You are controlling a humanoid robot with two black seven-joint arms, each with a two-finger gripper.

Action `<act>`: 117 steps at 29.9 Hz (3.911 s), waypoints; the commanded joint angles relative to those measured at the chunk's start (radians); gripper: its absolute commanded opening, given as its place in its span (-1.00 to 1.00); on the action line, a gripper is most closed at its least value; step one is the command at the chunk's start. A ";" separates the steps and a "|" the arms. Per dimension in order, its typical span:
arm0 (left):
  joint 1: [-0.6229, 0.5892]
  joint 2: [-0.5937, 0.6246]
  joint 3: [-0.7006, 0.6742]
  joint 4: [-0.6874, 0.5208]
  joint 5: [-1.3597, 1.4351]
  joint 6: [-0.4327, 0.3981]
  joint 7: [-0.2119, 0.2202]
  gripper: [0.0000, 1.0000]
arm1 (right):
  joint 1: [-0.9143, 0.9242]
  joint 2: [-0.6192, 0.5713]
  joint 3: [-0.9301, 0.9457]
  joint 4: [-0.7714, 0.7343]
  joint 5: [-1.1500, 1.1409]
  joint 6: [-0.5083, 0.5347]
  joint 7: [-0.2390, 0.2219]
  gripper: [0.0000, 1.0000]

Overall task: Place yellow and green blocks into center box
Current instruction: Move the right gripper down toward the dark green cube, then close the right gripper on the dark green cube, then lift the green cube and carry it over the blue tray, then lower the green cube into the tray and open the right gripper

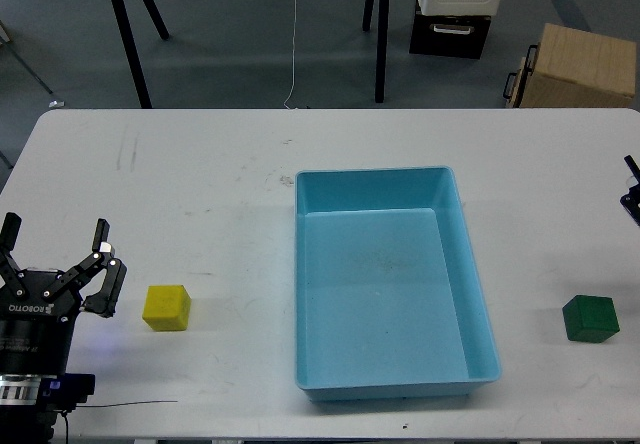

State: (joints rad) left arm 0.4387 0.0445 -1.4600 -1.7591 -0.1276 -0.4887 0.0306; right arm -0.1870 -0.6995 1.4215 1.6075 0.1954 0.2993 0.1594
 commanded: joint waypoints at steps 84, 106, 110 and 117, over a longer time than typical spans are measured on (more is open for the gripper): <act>-0.121 -0.032 0.093 0.110 0.002 0.000 0.002 1.00 | 1.774 -0.099 -1.757 0.092 -0.613 -0.101 -0.452 -0.99; -0.133 -0.038 0.093 0.110 0.003 0.000 0.002 1.00 | 1.712 0.261 -1.882 -0.113 -0.581 -0.229 -0.452 1.00; -0.135 -0.037 0.093 0.110 0.003 0.000 0.002 1.00 | 1.713 0.207 -1.808 -0.133 -0.467 -0.220 -0.459 1.00; -0.137 -0.035 0.093 0.110 0.003 0.000 0.003 1.00 | 1.678 0.080 -1.597 -0.254 -0.309 -0.226 -0.451 1.00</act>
State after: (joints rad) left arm 0.3029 0.0089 -1.3666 -1.6481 -0.1241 -0.4887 0.0328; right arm 1.5202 -0.5630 -0.2807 1.4181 -0.1712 0.0761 -0.2932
